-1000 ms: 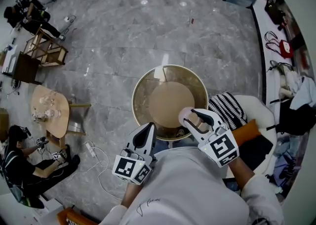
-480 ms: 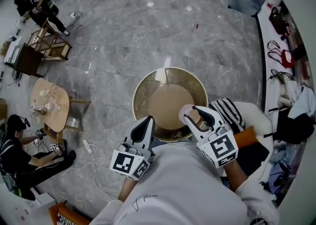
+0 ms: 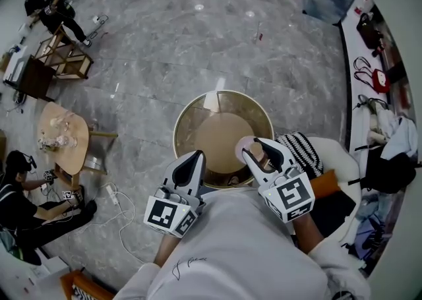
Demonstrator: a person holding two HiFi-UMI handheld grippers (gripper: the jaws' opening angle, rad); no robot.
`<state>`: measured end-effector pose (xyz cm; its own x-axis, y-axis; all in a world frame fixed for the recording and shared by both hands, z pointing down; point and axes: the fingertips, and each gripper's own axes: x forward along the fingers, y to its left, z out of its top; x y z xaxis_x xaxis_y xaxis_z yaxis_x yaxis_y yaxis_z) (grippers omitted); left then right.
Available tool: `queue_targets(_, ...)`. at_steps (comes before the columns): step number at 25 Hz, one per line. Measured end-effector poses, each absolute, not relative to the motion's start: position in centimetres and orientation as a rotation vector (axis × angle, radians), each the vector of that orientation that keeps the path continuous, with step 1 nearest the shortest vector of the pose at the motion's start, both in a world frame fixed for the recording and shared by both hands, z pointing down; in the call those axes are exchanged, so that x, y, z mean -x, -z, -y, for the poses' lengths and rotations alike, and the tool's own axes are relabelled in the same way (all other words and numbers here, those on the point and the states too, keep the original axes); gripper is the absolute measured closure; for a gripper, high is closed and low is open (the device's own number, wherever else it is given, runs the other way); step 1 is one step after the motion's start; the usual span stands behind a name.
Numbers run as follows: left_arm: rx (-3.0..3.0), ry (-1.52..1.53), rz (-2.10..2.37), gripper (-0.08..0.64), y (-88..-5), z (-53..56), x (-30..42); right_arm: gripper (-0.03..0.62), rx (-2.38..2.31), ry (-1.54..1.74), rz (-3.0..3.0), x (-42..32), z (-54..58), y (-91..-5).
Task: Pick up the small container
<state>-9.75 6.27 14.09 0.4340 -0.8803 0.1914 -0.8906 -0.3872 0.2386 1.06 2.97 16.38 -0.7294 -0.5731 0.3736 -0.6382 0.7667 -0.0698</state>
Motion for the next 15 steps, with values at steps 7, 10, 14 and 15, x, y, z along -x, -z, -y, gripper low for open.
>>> queue_targets(7,-2.365,-0.046,1.504,0.541,-15.0,-6.8,10.0,0.443,-0.956,-0.318,2.618,-1.3,-3.3,-16.9)
queue_targets(10,-2.370,-0.058,1.490,0.541,-15.2,-7.1,9.8,0.443,-0.969,-0.323,2.608,-1.7,-3.6,-17.1)
queue_targets(14,-2.369,-0.069,1.485,0.541,-15.5,-7.2,9.6,0.443,-0.993,-0.333,2.604,-2.2,-3.6,-17.3)
queue_targets(15,-2.372,-0.077,1.486,0.541,-15.6,-7.2,9.7,0.443,-0.999,-0.335,2.606,-2.2,-3.5,-17.4)
